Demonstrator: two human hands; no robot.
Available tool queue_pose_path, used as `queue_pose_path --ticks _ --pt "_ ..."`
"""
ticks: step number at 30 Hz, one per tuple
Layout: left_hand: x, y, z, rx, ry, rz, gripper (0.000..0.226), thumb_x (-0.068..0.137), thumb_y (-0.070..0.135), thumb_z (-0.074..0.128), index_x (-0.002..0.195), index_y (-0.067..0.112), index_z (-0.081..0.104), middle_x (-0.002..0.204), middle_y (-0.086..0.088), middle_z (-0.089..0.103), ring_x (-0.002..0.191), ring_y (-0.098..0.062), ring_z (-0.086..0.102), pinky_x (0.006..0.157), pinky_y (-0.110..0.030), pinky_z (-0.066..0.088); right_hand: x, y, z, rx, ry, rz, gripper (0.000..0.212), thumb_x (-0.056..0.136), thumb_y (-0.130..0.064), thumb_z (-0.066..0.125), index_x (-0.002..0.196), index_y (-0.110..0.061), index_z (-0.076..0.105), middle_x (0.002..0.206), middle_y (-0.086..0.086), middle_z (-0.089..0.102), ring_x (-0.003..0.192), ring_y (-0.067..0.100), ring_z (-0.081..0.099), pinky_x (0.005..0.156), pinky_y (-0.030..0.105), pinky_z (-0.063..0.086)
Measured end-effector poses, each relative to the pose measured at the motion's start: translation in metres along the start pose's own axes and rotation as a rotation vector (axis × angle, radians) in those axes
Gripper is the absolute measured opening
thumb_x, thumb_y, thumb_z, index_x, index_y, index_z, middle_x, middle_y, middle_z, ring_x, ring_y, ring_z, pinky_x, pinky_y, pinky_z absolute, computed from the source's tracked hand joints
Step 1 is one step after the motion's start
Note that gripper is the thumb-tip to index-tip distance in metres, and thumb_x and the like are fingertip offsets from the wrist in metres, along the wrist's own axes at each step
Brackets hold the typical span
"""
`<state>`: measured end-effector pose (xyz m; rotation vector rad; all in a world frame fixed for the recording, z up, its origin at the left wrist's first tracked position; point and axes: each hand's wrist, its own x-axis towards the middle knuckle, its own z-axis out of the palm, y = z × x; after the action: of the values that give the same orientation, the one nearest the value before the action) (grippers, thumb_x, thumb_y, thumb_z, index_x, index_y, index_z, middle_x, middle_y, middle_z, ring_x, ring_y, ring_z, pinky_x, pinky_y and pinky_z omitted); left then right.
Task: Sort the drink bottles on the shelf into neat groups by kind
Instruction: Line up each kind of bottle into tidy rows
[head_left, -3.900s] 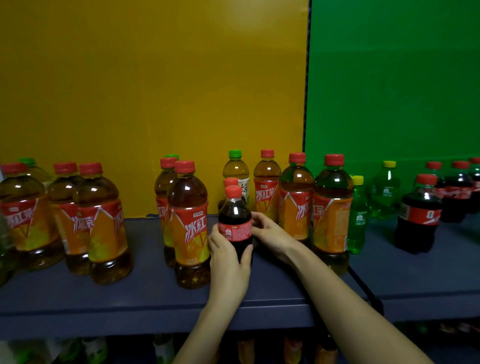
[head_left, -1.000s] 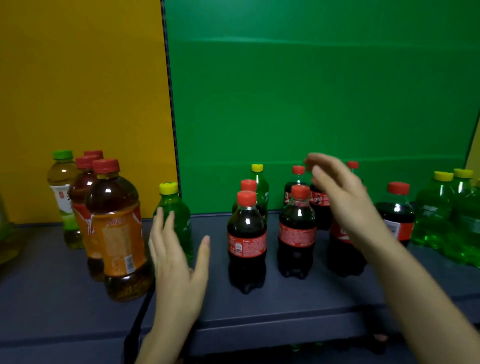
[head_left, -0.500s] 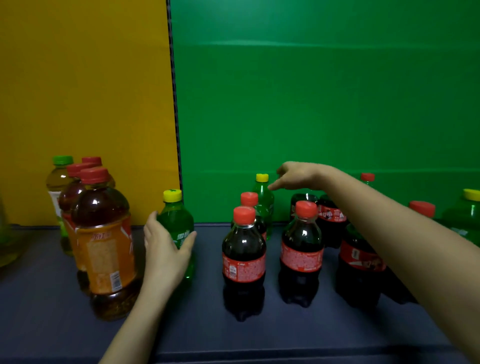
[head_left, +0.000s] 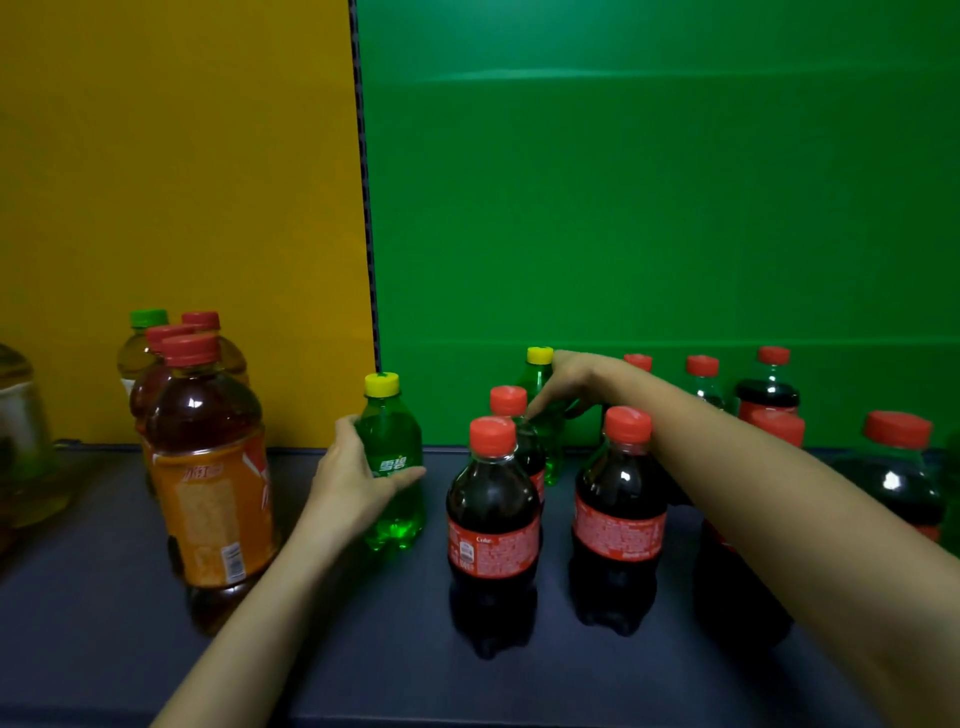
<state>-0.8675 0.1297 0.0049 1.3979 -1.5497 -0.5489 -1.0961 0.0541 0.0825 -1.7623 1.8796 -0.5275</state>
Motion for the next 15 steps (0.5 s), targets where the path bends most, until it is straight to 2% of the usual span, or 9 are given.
queue_pose_path --ticks 1,3,5,7,11,15 --pt "0.000 -0.001 0.000 -0.007 0.003 0.004 0.076 0.069 0.016 0.079 0.130 0.007 0.034 0.127 -0.014 0.053 0.114 -0.028 0.052 0.098 -0.043 0.044 0.000 -0.001 0.002 0.009 0.022 -0.012 0.059 0.068 -0.010 0.079 0.118 0.001 0.050 0.109 0.014 0.062 0.099 0.026 0.060 0.070 0.033 0.050" --pt "-0.001 -0.003 0.000 -0.012 0.017 0.018 0.074 0.068 0.019 0.080 0.128 0.008 0.036 0.125 -0.012 0.054 0.113 -0.028 0.053 0.097 -0.047 0.045 0.001 -0.001 0.004 -0.009 0.090 -0.042 0.056 0.063 -0.015 0.083 0.110 -0.002 0.054 0.105 0.015 0.062 0.098 0.029 0.062 0.063 0.031 0.049" --pt "-0.002 -0.005 -0.001 0.002 0.047 0.038 0.072 0.067 0.024 0.080 0.124 0.009 0.039 0.122 -0.012 0.057 0.111 -0.029 0.055 0.095 -0.048 0.046 -0.004 -0.002 0.003 -0.047 0.157 -0.070 0.049 0.059 -0.022 0.085 0.094 -0.006 0.056 0.100 0.015 0.061 0.099 0.031 0.063 0.067 0.033 0.052" --pt "-0.005 -0.003 -0.004 0.011 0.083 0.057 0.071 0.067 0.027 0.080 0.122 0.009 0.040 0.119 -0.012 0.059 0.107 -0.030 0.057 0.092 -0.048 0.047 -0.011 -0.006 -0.003 -0.044 0.216 -0.086 0.047 0.057 -0.027 0.086 0.087 -0.006 0.057 0.097 0.015 0.062 0.096 0.030 0.065 0.074 0.038 0.055" --pt "-0.013 0.016 -0.021 0.007 0.184 0.205 0.072 0.067 0.026 0.080 0.124 0.006 0.041 0.118 -0.014 0.060 0.105 -0.030 0.058 0.090 -0.046 0.049 -0.036 -0.023 -0.028 -0.031 0.399 -0.161 0.066 0.050 -0.041 0.087 0.102 -0.007 0.062 0.104 0.011 0.065 0.095 0.028 0.063 0.083 0.039 0.055" --pt "-0.018 0.049 -0.047 0.068 0.314 0.390 0.077 0.065 0.031 0.080 0.127 0.006 0.041 0.122 -0.015 0.058 0.112 -0.029 0.056 0.096 -0.043 0.046 -0.079 -0.039 -0.055 0.010 0.646 -0.266 0.064 0.054 -0.047 0.083 0.106 -0.018 0.061 0.109 0.007 0.066 0.103 0.026 0.059 0.092 0.036 0.048"
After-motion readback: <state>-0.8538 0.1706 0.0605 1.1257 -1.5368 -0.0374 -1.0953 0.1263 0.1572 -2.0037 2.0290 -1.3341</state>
